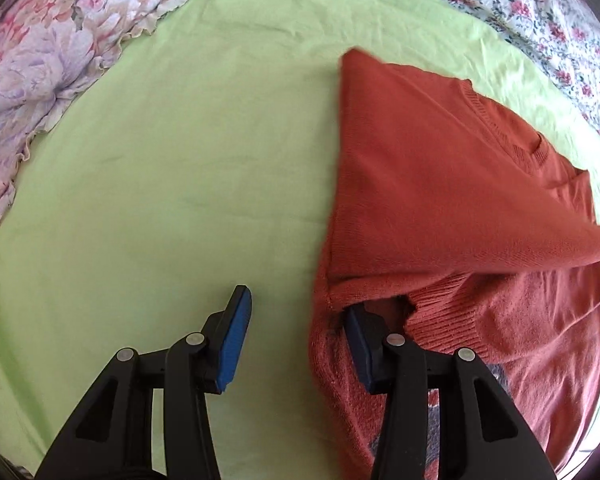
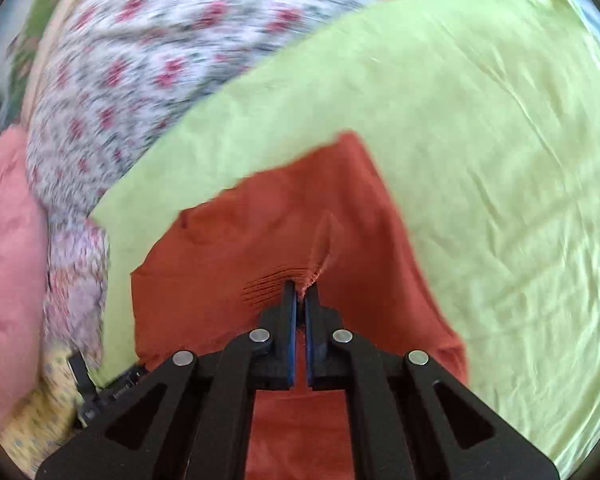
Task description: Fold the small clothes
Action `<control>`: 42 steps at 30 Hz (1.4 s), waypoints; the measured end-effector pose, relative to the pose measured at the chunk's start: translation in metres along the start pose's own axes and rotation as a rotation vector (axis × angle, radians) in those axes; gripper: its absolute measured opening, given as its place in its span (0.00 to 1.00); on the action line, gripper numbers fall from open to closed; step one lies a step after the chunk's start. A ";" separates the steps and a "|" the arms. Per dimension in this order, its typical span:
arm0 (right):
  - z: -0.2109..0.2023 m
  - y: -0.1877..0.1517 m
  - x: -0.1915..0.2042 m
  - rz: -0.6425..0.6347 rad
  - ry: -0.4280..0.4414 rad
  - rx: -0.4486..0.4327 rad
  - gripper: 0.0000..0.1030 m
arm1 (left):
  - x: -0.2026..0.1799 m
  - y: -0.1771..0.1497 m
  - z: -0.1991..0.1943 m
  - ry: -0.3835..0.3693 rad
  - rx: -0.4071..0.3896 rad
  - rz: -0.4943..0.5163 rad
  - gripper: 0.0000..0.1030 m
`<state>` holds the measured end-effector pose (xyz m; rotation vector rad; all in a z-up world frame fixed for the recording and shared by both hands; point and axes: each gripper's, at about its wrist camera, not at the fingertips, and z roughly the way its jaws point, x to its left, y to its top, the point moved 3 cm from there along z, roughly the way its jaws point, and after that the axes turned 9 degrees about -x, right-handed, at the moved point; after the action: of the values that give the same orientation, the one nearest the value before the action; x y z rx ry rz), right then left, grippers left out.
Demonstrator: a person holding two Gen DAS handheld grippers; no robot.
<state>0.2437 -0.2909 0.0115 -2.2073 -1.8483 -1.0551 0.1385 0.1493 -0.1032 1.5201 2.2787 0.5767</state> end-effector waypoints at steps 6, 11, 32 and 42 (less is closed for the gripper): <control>-0.026 0.012 0.012 0.112 0.143 -0.035 0.04 | 0.010 0.005 -0.006 0.007 -0.017 -0.015 0.46; -0.046 0.028 0.036 0.112 0.260 -0.047 0.04 | 0.022 0.002 -0.013 -0.038 -0.010 -0.054 0.47; 0.038 -0.013 -0.014 -0.129 -0.154 0.040 0.38 | 0.003 0.060 -0.021 -0.236 -0.029 -0.057 0.61; 0.071 -0.012 -0.012 -0.249 -0.213 0.099 0.42 | -0.029 0.107 0.068 -0.187 0.041 -0.004 0.32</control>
<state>0.2641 -0.2646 -0.0529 -2.1475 -2.2601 -0.7630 0.2670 0.1693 -0.1056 1.5198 2.1631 0.3711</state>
